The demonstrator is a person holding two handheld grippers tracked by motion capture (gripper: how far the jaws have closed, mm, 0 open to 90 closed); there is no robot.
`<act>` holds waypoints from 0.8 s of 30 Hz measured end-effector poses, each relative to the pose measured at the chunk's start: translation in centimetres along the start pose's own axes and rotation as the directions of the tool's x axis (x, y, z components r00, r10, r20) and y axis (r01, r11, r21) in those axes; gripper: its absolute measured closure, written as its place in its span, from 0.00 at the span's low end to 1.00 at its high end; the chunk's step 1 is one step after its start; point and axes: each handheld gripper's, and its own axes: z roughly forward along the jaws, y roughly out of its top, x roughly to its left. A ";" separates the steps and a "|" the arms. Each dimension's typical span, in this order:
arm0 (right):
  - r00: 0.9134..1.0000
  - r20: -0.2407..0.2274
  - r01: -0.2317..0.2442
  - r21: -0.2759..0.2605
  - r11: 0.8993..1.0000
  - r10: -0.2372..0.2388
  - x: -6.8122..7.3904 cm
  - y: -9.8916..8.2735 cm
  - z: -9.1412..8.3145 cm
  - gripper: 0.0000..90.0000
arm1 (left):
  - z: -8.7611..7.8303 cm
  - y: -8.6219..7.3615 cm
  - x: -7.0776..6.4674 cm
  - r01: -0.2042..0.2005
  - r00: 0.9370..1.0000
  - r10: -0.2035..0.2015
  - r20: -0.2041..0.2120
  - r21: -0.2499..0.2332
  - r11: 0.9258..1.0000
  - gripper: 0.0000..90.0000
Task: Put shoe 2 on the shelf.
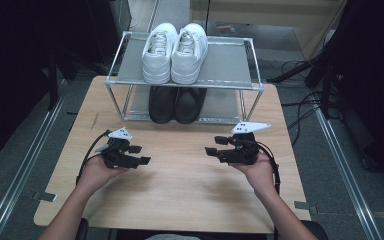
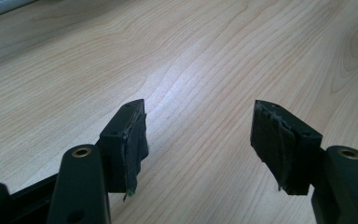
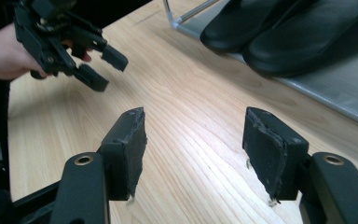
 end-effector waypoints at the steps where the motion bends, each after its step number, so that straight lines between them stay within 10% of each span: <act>1: 1.000 0.004 -0.001 0.000 1.000 0.001 -0.1 -0.2 -0.1 0.45 | 0.0 0.0 0.0 0.000 1.000 0.000 0.001 0.001 1.000 0.40; 13: 0.999 0.017 -0.032 -0.012 0.999 0.032 -1.8 -2.5 -0.6 0.43 | 0.3 0.0 -0.4 -0.017 1.000 0.017 0.001 0.012 1.000 0.40; 24: 0.989 0.144 -0.032 0.034 0.999 0.027 -3.1 -3.1 -0.1 0.30 | 0.4 0.0 -0.4 -0.026 1.000 0.026 0.000 0.011 1.000 0.40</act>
